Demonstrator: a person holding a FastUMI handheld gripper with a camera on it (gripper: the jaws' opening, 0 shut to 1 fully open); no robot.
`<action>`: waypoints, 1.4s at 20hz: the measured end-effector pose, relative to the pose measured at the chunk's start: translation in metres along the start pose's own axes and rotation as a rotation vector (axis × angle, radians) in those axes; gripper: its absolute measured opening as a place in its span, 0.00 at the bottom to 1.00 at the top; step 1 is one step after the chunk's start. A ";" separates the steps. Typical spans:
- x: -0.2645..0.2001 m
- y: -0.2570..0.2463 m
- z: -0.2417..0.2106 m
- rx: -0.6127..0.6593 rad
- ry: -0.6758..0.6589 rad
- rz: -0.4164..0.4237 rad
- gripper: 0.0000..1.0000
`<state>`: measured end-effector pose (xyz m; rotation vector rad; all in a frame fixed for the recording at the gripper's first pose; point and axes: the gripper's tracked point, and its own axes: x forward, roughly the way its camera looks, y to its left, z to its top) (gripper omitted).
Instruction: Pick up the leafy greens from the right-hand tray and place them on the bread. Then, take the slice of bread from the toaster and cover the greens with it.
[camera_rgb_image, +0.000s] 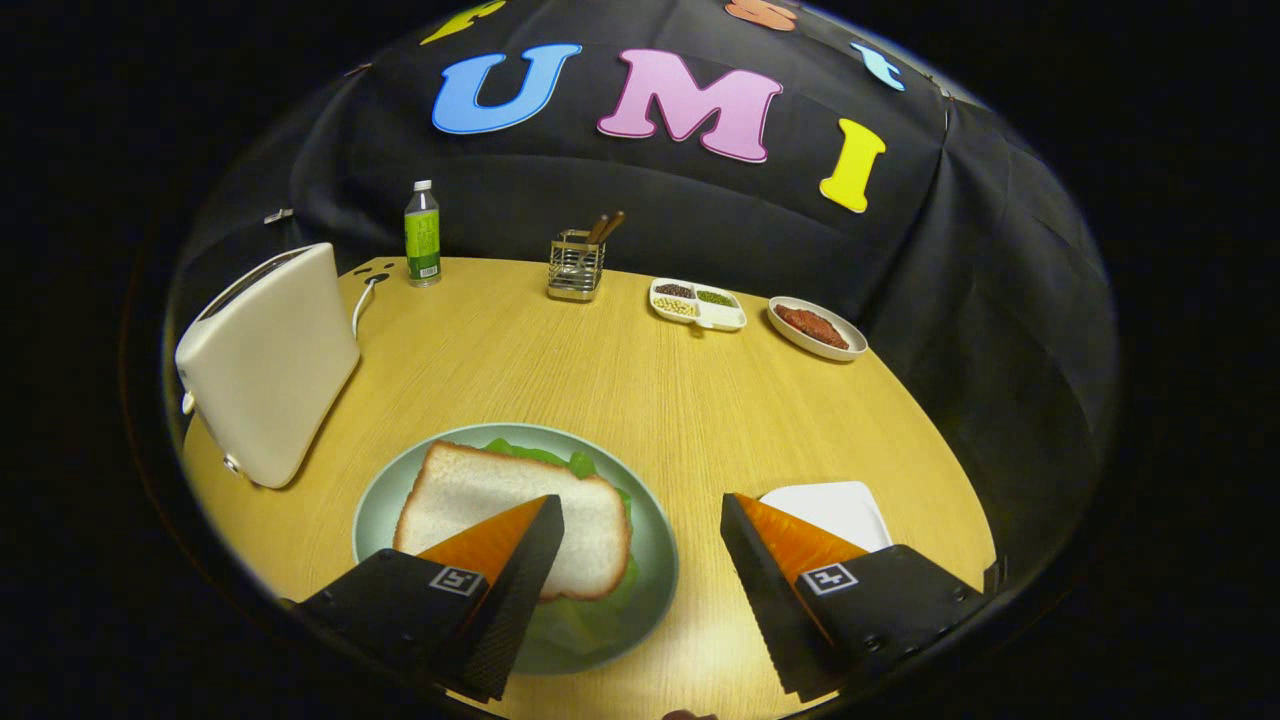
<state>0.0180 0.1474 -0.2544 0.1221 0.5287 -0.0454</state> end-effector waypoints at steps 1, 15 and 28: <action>-0.004 -0.003 0.005 0.001 -0.008 0.002 0.98; -0.079 -0.022 0.161 0.007 -0.287 0.095 0.98; -0.155 -0.037 0.224 -0.043 -0.417 0.224 0.98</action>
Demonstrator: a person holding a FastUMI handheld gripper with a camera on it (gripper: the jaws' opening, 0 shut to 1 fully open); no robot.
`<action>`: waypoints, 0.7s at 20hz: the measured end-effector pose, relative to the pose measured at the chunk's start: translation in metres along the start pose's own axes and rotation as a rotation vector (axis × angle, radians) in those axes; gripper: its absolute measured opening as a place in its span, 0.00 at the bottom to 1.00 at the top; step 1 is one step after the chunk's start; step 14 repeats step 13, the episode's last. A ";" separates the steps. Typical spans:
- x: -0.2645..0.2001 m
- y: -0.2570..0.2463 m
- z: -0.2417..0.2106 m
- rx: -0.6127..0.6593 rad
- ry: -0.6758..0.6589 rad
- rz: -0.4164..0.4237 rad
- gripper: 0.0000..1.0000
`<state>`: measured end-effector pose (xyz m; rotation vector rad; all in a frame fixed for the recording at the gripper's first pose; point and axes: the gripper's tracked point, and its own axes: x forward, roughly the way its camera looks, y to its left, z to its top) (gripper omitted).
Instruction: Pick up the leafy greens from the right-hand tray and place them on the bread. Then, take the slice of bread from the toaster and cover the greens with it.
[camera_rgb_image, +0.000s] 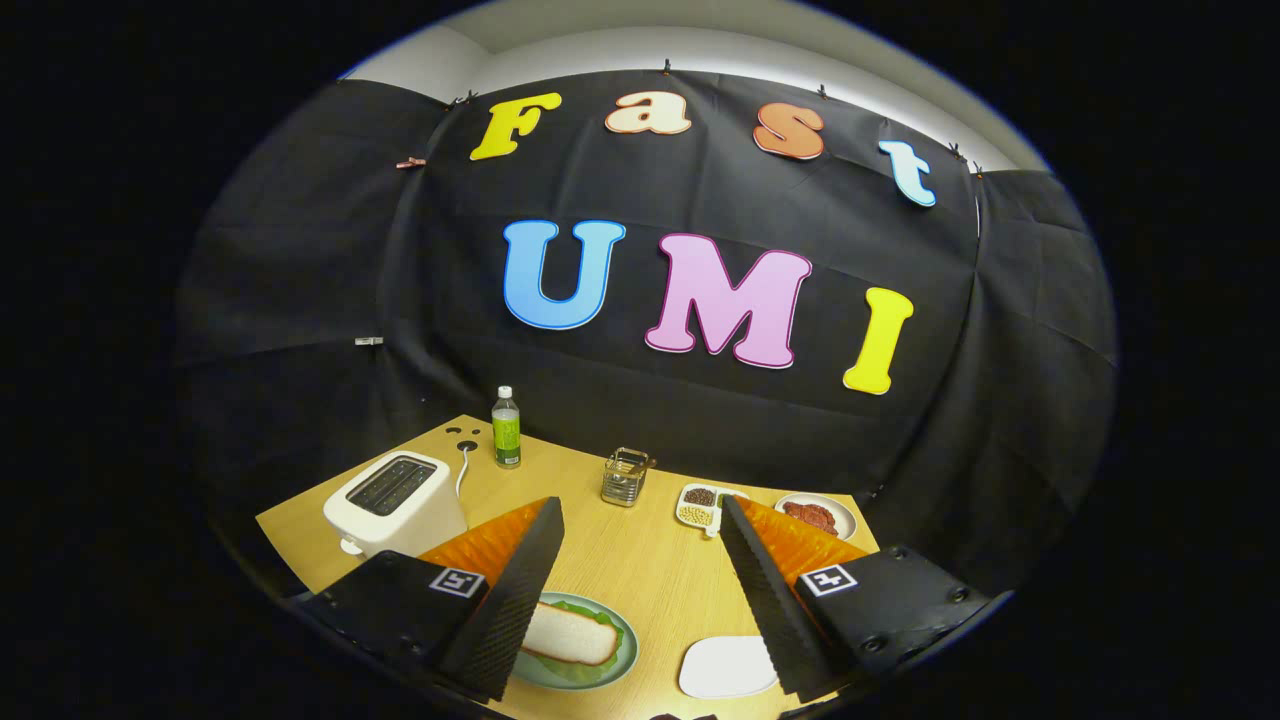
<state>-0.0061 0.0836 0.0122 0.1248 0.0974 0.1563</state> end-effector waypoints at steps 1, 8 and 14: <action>-0.004 -0.004 0.000 -0.010 -0.002 0.005 0.98; -0.013 -0.021 -0.004 -0.023 -0.011 0.027 0.98; -0.014 -0.024 -0.006 -0.032 -0.016 0.048 0.98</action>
